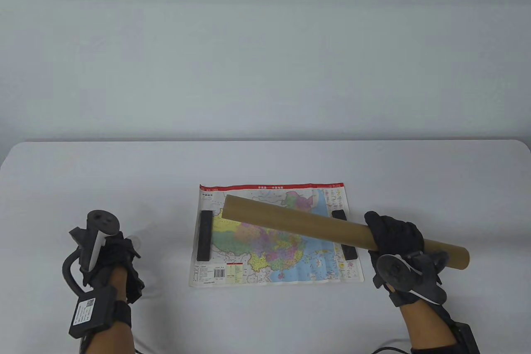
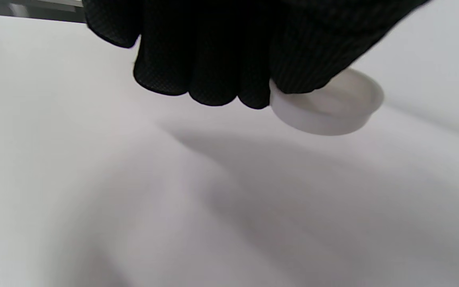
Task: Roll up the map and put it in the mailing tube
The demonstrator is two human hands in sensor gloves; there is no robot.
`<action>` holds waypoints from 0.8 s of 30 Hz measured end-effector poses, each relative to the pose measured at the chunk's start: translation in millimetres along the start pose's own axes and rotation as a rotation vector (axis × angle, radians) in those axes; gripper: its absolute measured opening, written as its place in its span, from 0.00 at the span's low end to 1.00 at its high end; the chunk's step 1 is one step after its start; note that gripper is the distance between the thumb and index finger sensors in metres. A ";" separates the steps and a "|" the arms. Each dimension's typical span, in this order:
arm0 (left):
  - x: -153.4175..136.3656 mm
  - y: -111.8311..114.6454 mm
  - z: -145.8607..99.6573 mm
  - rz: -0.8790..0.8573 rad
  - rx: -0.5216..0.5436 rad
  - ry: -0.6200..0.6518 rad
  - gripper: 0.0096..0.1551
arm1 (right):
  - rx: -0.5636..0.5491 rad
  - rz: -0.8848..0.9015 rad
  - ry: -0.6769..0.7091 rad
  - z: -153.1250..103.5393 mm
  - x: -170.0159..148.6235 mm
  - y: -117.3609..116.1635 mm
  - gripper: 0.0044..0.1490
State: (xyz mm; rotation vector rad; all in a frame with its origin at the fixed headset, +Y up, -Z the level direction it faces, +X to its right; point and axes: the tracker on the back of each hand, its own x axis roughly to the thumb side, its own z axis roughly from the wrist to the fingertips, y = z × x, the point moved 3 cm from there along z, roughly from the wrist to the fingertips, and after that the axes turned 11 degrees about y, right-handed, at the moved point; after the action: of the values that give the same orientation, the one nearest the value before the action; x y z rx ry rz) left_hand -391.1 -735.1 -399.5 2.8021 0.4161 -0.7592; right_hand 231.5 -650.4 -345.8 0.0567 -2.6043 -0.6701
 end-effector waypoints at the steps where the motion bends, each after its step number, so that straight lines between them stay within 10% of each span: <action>1: -4.7 3.5 2.7 0.028 -0.008 -0.026 0.18 | 0.002 0.003 0.000 0.0 0.0 -0.3 0.53; 16: -21.7 21.3 8.4 0.157 -0.029 -0.086 0.24 | 0.018 0.032 -0.013 0.4 -1.4 -2.3 0.54; 24: 23.8 -26.9 -20.6 0.044 0.115 0.099 0.28 | 0.007 0.059 -0.037 -0.5 -7.2 -0.8 0.54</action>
State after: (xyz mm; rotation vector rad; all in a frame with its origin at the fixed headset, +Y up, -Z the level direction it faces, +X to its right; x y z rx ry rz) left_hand -370.6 -699.2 -397.8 2.9549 0.3352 -0.6576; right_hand 238.2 -650.3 -348.8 -0.0304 -2.6322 -0.6474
